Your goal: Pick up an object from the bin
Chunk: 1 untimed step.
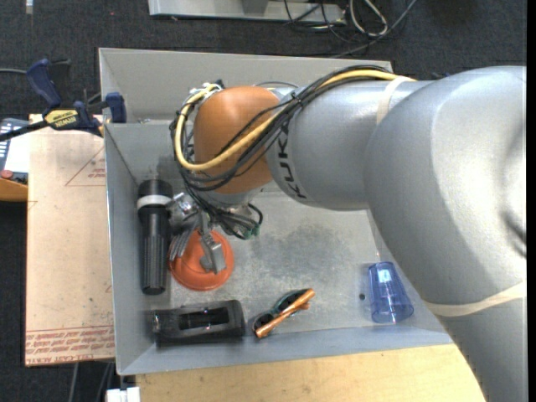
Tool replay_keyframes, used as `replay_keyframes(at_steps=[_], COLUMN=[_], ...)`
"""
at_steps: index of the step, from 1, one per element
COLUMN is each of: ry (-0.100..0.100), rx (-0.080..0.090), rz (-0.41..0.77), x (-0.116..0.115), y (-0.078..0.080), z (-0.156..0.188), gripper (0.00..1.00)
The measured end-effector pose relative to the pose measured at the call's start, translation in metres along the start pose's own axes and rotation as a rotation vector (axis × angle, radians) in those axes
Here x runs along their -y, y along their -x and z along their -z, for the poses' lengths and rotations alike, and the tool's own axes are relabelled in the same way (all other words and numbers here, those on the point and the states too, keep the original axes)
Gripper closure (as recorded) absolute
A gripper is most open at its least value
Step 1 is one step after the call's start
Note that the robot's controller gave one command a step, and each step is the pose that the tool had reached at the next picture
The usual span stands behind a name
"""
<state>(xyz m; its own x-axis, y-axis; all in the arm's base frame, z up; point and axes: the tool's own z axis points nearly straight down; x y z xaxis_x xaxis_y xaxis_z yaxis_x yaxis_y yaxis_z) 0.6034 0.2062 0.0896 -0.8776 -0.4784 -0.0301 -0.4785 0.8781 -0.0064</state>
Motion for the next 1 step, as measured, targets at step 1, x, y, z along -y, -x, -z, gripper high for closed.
replay_keyframes(at_steps=[1], ry=[-0.002], rx=[0.01], rz=[0.219], x=[0.0107], y=[0.0427], z=[0.0467], gripper=[0.0])
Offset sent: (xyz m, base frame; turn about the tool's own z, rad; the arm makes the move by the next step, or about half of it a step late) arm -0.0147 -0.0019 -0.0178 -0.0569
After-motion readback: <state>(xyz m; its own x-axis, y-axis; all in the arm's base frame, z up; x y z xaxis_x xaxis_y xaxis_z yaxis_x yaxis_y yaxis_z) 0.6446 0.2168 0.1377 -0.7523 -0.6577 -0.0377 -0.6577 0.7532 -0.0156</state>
